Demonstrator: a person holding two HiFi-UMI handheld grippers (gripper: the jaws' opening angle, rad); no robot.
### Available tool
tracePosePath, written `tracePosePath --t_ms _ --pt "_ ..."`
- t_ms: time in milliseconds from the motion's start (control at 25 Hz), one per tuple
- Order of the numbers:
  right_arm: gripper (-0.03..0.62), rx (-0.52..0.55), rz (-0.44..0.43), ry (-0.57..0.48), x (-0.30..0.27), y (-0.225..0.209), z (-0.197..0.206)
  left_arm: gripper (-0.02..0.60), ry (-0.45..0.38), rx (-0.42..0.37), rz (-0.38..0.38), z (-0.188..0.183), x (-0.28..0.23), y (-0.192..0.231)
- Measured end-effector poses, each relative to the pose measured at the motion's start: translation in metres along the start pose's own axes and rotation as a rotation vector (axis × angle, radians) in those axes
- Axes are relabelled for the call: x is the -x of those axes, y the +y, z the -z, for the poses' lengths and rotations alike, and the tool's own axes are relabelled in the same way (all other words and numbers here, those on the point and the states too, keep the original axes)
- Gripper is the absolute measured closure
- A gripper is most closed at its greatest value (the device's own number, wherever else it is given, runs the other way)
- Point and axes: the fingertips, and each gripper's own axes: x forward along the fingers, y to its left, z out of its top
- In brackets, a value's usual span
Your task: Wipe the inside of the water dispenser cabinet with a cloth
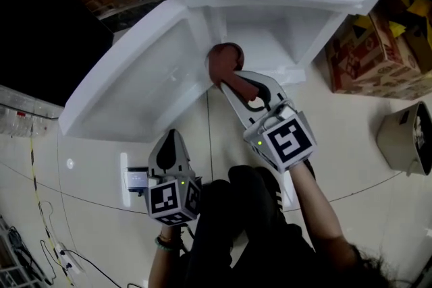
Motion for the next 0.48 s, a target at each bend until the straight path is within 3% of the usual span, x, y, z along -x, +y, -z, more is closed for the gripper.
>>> tracePosePath --t_ms 200,480 --pt "0.517 0.061 -0.21 -0.115 0.0 0.081 -0.055 0.578 0.007 0.008 -0.02 0.008 0.016 0.006" --pt "0.517 0.151 -0.462 -0.193 -0.025 0.177 -0.091 0.578 0.014 0.019 -0.013 0.015 0.022 0.006"
